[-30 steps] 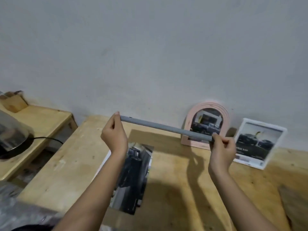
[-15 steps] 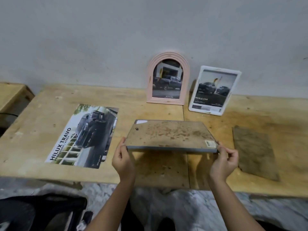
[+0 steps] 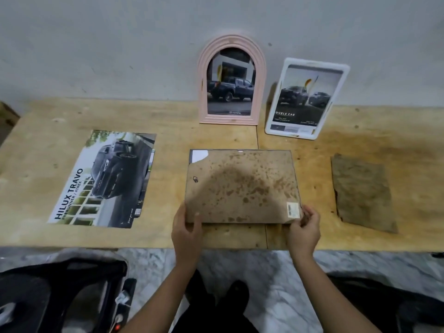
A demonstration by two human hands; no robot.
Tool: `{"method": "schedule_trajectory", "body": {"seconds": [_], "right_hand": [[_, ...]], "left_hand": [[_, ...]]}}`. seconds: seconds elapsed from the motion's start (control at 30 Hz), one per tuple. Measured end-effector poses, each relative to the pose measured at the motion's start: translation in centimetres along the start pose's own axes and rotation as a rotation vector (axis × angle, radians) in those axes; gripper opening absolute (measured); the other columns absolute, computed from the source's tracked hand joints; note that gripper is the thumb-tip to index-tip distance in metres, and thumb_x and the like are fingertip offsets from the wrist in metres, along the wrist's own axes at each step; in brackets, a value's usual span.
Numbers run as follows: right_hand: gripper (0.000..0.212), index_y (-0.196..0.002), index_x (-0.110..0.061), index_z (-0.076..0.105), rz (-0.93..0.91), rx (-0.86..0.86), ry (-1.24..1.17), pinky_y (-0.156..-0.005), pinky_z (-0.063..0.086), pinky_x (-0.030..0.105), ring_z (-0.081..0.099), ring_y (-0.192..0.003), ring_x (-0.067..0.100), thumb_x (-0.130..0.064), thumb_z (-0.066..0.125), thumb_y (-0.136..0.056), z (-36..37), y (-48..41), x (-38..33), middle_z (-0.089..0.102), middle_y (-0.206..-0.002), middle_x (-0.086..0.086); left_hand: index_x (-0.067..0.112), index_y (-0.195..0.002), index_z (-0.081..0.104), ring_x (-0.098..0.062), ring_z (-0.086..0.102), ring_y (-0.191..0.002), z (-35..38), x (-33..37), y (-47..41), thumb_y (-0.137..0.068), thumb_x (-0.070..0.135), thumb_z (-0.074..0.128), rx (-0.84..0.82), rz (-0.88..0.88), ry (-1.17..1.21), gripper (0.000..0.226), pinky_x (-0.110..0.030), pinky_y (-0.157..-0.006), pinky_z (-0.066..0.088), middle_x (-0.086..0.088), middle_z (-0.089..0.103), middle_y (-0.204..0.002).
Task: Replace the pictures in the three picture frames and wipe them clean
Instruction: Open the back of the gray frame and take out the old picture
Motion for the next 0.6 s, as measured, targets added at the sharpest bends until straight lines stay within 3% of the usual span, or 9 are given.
{"method": "schedule_trajectory", "body": {"seconds": [0.1, 0.2, 0.27, 0.33, 0.47, 0.53, 0.6], "right_hand": [[0.039, -0.127, -0.007, 0.047, -0.085, -0.024, 0.135, -0.092, 0.043, 0.028, 0.053, -0.116, 0.024, 0.003, 0.047, -0.089, 0.4, 0.1, -0.9, 0.053, -0.127, 0.011], [0.033, -0.121, -0.005, 0.051, -0.312, -0.076, 0.237, -0.095, 0.040, 0.028, 0.048, -0.112, 0.018, 0.003, 0.047, -0.089, 3.1, 0.5, -5.5, 0.047, -0.125, 0.010], [0.027, -0.115, -0.005, 0.058, -0.449, -0.227, 0.259, -0.094, 0.044, 0.033, 0.051, -0.107, 0.020, -0.001, 0.047, -0.090, 7.2, 0.6, -8.9, 0.055, -0.117, 0.011], [0.028, -0.118, -0.007, 0.058, -0.539, -0.481, 0.356, -0.096, 0.042, 0.030, 0.052, -0.111, 0.020, -0.007, 0.048, -0.091, 13.3, 1.1, -11.5, 0.058, -0.118, 0.009], [0.044, -0.139, -0.014, 0.039, -0.673, -0.942, 0.707, -0.106, 0.030, 0.032, 0.035, -0.131, 0.021, -0.021, 0.044, -0.096, 24.6, 4.2, -13.0, 0.039, -0.143, 0.004], [0.048, -0.143, -0.014, 0.033, -0.831, -1.012, 0.911, -0.107, 0.029, 0.034, 0.031, -0.134, 0.022, -0.026, 0.041, -0.097, 27.8, 5.4, -13.3, 0.033, -0.148, 0.004], [0.045, -0.137, -0.013, 0.041, -0.996, -0.993, 1.058, -0.102, 0.036, 0.037, 0.038, -0.126, 0.025, -0.030, 0.042, -0.096, 29.3, 6.1, -13.8, 0.039, -0.139, 0.007]], "left_hand": [[0.014, -0.142, 0.034, -0.021, 0.040, -0.130, 0.7, 0.0, -0.4, -0.076, 0.062, 0.053, -0.127, 0.090, -0.129, 0.083, -0.043, -0.106, 0.040, -0.005, 0.042, -0.141], [0.016, -0.147, 0.021, -0.020, 0.031, -0.137, 1.0, 0.0, -1.5, -0.062, 0.079, 0.052, -0.218, 0.182, -0.289, 0.110, -0.042, -0.111, 0.034, -0.004, 0.031, -0.150], [0.015, -0.149, 0.013, -0.020, 0.024, -0.141, 1.1, 0.3, -2.5, -0.056, 0.088, 0.045, -0.258, 0.246, -0.402, 0.123, -0.037, -0.115, 0.025, -0.004, 0.024, -0.154], [0.015, -0.149, 0.010, -0.019, 0.020, -0.142, 1.4, 0.3, -3.1, -0.053, 0.092, 0.041, -0.289, 0.292, -0.461, 0.127, -0.033, -0.114, 0.019, -0.003, 0.020, -0.155], [0.018, -0.149, 0.003, -0.010, 0.007, -0.144, 1.7, 0.0, -3.2, -0.056, 0.093, 0.034, -0.307, 0.314, -0.528, 0.124, -0.025, -0.114, 0.006, 0.006, 0.006, -0.157], [0.022, -0.148, -0.003, -0.003, 0.000, -0.142, 1.8, 0.0, -3.2, -0.056, 0.092, 0.034, -0.307, 0.316, -0.538, 0.121, -0.023, -0.114, 0.002, 0.013, -0.001, -0.153], [0.024, -0.147, -0.003, 0.000, -0.001, -0.139, 1.7, 0.1, -3.3, -0.058, 0.090, 0.038, -0.307, 0.316, -0.520, 0.118, -0.024, -0.114, 0.005, 0.016, -0.001, -0.151]]}}
Point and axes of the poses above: each hand's wrist, its own y-axis away from the middle knuckle, its own z-axis out of the palm, x = y × z, the point moved 10 cm from there along -y, towards the middle knuckle
